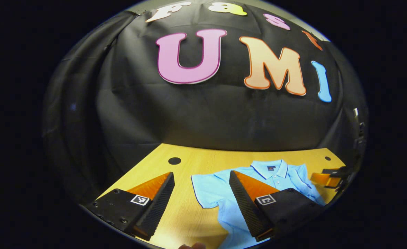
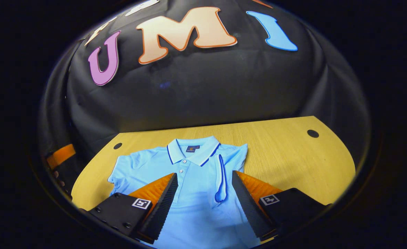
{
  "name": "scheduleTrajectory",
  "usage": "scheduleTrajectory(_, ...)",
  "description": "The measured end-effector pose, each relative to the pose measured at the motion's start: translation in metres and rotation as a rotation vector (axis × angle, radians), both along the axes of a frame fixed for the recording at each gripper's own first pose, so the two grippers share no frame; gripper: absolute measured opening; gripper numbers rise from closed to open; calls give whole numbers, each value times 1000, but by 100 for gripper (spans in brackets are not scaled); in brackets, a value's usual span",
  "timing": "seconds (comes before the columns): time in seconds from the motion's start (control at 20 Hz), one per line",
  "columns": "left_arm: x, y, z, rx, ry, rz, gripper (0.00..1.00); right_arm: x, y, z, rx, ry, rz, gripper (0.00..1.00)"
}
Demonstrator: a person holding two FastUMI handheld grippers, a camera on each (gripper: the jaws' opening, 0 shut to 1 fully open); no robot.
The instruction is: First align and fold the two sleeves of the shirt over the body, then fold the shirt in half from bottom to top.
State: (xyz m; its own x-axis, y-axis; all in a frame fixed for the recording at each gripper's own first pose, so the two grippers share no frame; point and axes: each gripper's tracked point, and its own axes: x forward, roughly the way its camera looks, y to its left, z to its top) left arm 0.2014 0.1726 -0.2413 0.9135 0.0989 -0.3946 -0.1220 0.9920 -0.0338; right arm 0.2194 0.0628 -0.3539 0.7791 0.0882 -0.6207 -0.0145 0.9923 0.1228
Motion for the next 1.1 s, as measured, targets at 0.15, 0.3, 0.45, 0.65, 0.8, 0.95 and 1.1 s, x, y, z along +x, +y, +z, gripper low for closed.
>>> scheduleTrajectory(0.15,18,-3,-43,-41,83,-32,95,-22,-6,13,-41,-10,19,98)
scheduleTrajectory(0.3,33,-6,-85,-49,169,-39,95,-43,-13,20,-67,-3,30,98)
scheduleTrajectory(0.45,44,1,-114,-15,244,-30,95,-63,-21,19,-86,17,30,98)
scheduleTrajectory(0.65,42,3,-151,-47,389,-18,95,-81,-28,17,-99,41,28,94)
scheduleTrajectory(0.8,45,-2,-152,-52,393,-12,95,-87,-33,24,-93,37,16,98)
scheduleTrajectory(0.95,50,-22,-149,-75,390,-81,57,-91,-41,26,-88,29,0,94)
scheduleTrajectory(1.1,56,-31,-149,-42,395,-90,1,-98,-48,27,-78,29,-23,98)
